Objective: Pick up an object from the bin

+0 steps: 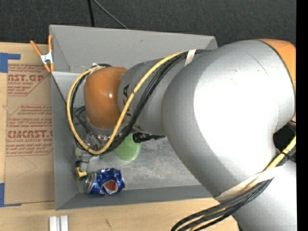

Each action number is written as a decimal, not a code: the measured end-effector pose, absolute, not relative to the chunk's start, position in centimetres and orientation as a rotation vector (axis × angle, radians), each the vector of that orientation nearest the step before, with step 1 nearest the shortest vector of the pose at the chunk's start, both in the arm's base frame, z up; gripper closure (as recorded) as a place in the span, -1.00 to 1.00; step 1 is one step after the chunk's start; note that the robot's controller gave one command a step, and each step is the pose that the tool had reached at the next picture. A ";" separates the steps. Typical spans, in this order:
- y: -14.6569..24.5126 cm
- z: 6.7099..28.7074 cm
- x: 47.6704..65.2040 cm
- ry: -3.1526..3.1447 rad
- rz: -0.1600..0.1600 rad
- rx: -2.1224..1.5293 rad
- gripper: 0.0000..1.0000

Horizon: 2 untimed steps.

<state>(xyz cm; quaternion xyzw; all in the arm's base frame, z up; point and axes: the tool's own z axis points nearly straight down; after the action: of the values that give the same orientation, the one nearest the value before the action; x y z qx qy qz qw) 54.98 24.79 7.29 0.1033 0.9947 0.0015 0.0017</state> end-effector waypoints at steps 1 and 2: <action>23.2 10.0 55.1 3.089 0.003 0.559 -1.00; 22.9 10.0 55.9 3.044 0.001 0.773 -1.00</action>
Offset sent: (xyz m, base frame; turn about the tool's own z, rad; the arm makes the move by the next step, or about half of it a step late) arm 0.0005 -0.0165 0.0271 0.1515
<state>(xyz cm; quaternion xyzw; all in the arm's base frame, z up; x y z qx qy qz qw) 55.91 22.93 9.95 0.2462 0.9692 0.0004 0.0003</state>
